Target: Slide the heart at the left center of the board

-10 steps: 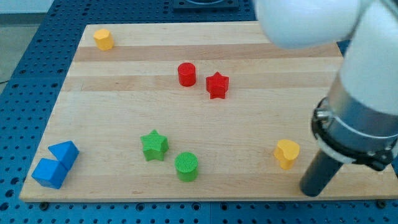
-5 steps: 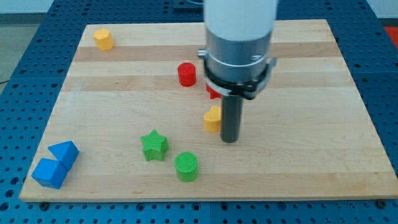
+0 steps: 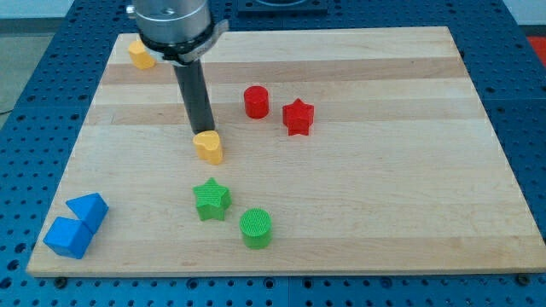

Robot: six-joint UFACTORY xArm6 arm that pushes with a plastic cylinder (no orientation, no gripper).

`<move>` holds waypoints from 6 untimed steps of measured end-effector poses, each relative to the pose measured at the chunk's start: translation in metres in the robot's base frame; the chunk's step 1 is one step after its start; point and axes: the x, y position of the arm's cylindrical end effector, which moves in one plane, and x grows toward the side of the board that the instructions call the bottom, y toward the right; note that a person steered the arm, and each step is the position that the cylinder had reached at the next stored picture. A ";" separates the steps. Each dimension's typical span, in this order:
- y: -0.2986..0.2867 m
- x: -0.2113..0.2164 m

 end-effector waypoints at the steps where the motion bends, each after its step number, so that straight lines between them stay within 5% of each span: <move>1: 0.029 0.008; 2: 0.049 0.020; 4: 0.000 0.052; 6: 0.038 0.072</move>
